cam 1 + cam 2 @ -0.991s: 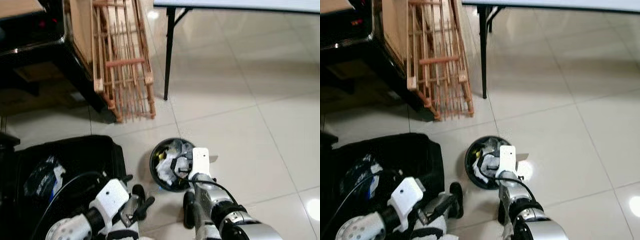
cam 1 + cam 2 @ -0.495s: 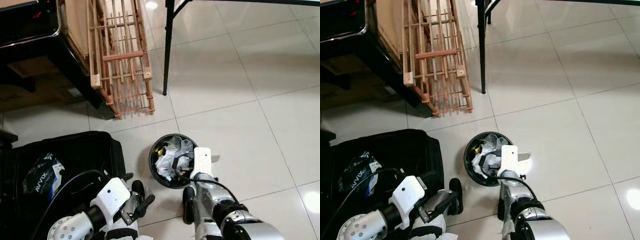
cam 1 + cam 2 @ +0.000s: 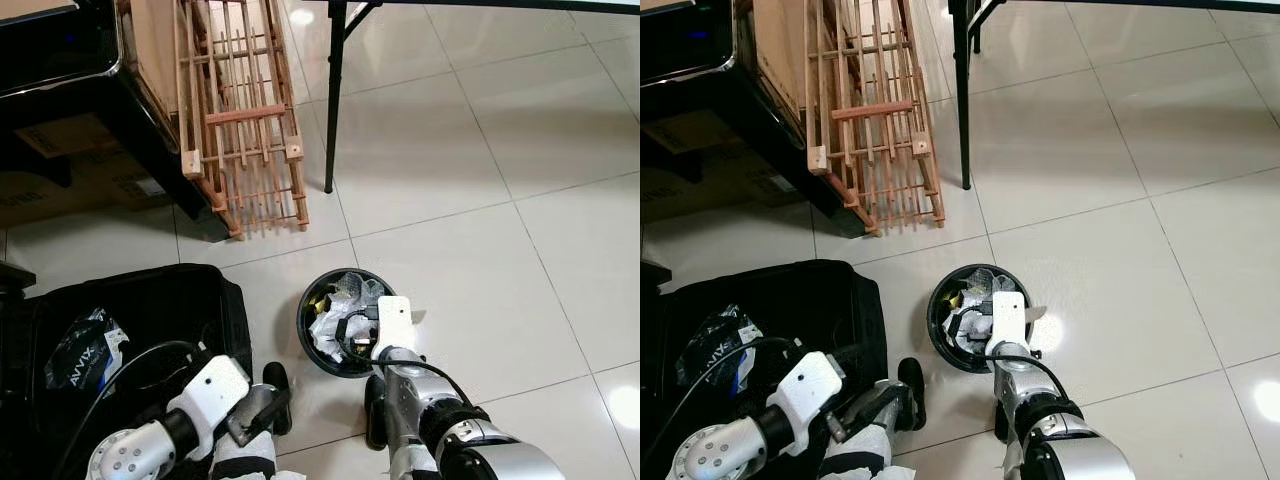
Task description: Picking trash to rubbish bin
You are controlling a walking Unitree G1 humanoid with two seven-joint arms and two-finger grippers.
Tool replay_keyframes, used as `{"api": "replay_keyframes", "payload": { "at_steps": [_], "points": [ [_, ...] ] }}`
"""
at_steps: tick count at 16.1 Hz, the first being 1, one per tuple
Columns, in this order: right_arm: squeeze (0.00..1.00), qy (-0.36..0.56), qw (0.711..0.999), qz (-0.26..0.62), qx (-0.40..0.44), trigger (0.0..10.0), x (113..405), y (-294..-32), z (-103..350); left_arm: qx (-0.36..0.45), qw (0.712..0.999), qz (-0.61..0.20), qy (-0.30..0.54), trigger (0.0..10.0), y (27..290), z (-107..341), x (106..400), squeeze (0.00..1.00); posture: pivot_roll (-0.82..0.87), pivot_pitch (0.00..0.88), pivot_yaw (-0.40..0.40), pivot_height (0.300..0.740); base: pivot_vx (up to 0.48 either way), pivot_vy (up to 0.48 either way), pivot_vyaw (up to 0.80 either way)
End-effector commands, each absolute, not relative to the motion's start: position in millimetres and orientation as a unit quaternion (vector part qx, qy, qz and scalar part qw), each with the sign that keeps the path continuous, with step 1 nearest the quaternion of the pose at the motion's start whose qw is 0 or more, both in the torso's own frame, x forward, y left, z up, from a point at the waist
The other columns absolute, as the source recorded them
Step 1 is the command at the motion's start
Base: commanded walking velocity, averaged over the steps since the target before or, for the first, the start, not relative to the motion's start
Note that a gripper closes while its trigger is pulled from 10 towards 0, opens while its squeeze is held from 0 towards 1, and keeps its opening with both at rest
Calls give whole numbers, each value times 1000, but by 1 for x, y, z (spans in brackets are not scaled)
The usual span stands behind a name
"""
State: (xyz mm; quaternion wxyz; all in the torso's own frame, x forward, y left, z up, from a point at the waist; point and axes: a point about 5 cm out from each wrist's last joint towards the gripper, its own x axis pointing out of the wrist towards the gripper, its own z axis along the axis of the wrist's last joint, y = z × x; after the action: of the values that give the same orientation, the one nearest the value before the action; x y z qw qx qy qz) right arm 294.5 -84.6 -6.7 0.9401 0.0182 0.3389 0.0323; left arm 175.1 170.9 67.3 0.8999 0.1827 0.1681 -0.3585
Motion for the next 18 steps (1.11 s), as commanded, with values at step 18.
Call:
{"api": "replay_keyframes", "payload": {
  "at_steps": [18],
  "points": [
    [0,384,921,46,57,10000,280,-76,-20,213,895,-330,211,10000,198,40,158,0,233,450,55,740,0,0,0]
  ]
}}
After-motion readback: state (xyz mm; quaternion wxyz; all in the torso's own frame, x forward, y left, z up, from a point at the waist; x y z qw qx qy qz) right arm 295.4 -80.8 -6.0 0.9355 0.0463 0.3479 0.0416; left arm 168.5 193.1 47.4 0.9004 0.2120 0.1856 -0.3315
